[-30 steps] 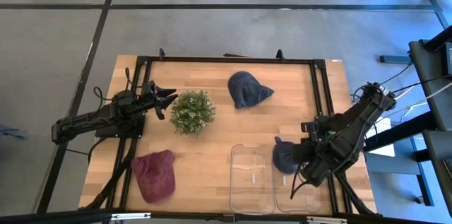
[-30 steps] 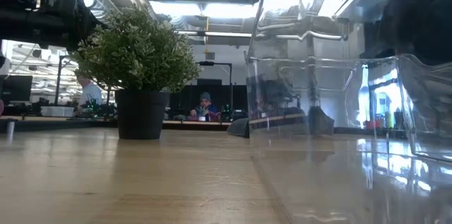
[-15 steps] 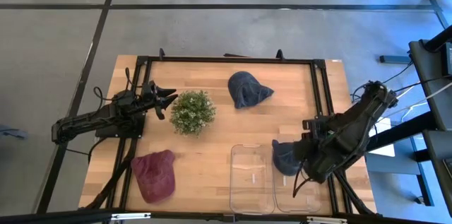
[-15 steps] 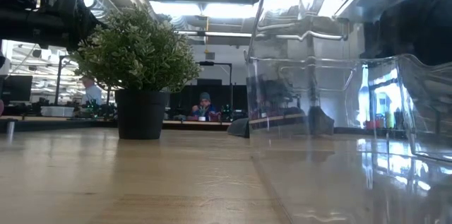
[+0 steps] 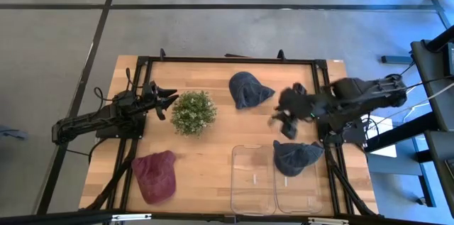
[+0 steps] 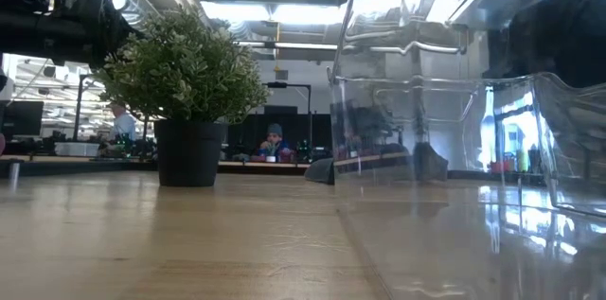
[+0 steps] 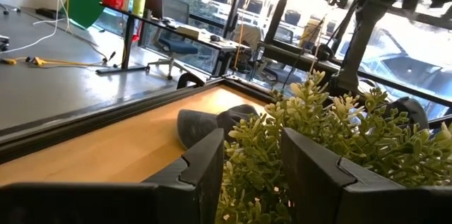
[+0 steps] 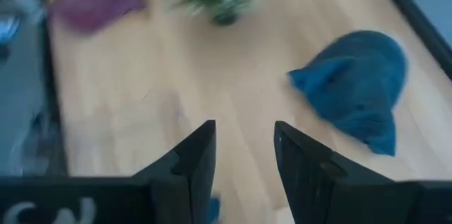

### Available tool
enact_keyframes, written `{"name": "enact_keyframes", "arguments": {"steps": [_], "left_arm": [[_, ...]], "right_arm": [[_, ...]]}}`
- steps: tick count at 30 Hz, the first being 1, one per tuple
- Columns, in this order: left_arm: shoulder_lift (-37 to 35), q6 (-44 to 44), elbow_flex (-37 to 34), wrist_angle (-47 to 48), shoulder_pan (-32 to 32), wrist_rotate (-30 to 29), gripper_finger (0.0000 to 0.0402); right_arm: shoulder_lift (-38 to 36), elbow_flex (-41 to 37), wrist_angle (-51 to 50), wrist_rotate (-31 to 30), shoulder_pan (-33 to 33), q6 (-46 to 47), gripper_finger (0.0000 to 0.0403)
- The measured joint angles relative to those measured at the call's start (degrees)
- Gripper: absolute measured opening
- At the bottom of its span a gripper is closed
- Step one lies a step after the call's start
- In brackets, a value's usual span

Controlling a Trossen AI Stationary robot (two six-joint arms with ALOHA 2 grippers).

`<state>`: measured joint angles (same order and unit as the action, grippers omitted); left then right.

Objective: Pick & Place hat
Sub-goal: Put the blue cap into the right transparent bin

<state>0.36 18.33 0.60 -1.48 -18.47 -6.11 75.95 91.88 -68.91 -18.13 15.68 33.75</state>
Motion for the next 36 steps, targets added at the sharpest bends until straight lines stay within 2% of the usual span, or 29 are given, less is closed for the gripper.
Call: {"name": "enact_keyframes", "arguments": {"steps": [6,13,18,21,27,32,36], "left_arm": [[0.01,0.00,0.00,0.00,-0.01,0.02,0.0136],[0.00,-0.05,0.00,0.00,0.02,0.00,0.0136],[0.00,-4.60,0.00,0.00,0.00,-0.46,0.0136],[0.02,-8.18,0.00,0.00,0.02,-0.46,0.0136],[0.00,-9.51,0.00,0.00,0.00,-0.46,0.0136],[0.02,-9.51,0.00,0.00,-0.01,-0.46,0.0136],[0.01,-9.51,0.00,0.00,0.01,-0.46,0.0136]], "right_arm": [[2.12,-7.07,5.81,0.19,-11.21,4.34,0.0144],[5.03,-19.08,12.71,4.09,-19.35,21.03,0.0144],[6.34,-28.79,27.96,2.02,-21.20,32.03,0.0144],[7.00,-34.47,40.11,0.01,-21.59,34.64,0.0144],[8.86,-43.10,61.21,0.85,-21.89,38.50,0.0144],[10.19,-46.48,59.85,-0.45,-21.97,50.77,0.0144],[12.22,-48.13,59.59,-2.92,-21.97,56.82,0.0144]]}}
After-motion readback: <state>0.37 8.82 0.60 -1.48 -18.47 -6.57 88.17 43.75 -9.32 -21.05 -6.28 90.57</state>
